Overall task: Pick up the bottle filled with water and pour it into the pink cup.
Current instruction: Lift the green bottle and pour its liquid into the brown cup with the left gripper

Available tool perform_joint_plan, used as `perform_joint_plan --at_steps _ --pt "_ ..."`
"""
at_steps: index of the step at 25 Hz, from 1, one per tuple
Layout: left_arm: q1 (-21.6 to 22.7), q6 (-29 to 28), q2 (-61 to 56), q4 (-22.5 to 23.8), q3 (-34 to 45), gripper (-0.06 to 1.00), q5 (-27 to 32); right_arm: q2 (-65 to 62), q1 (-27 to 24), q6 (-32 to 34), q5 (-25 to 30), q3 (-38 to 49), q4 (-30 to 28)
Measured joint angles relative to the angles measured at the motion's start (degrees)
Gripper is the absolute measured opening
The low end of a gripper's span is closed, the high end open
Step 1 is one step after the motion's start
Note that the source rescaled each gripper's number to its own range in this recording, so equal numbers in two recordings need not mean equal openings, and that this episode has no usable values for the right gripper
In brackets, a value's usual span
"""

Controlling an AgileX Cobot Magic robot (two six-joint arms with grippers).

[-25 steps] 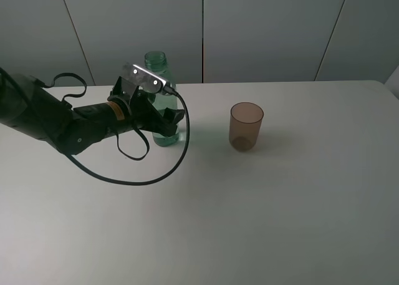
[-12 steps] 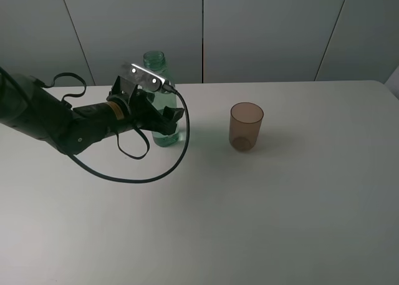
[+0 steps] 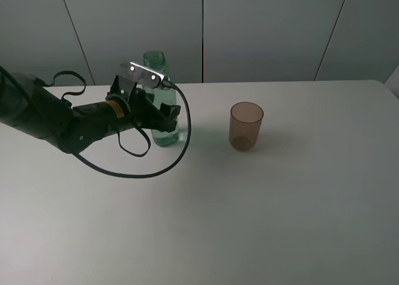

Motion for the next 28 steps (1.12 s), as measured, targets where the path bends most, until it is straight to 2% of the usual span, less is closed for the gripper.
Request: perform_joint_plan --at_steps 3,9,13,23,28 --pt "-0.1 0.0 -1.38 -0.62 -1.58 0.02 4.3 0.0 0.0 0.0 0.0 0.0 0.0" --pt "-1.1 5.33 -2.13 -1.03 -11.04 0.02 15.88 0.0 0.0 0.0 0.0 0.0 0.0" --pt "-2.22 9.69 -2.13 -1.03 -16.01 0.02 19.85 0.0 0.0 0.0 0.0 0.0 0.0" --pt "-3.79 25.41 -1.25 -2.16 -27.01 0.02 32.62 0.0 0.0 0.0 0.0 0.0 0.0" --pt "-4.18 26.08 2.99 -2.16 -33.23 0.02 36.19 0.0 0.0 0.0 0.0 0.0 0.0"
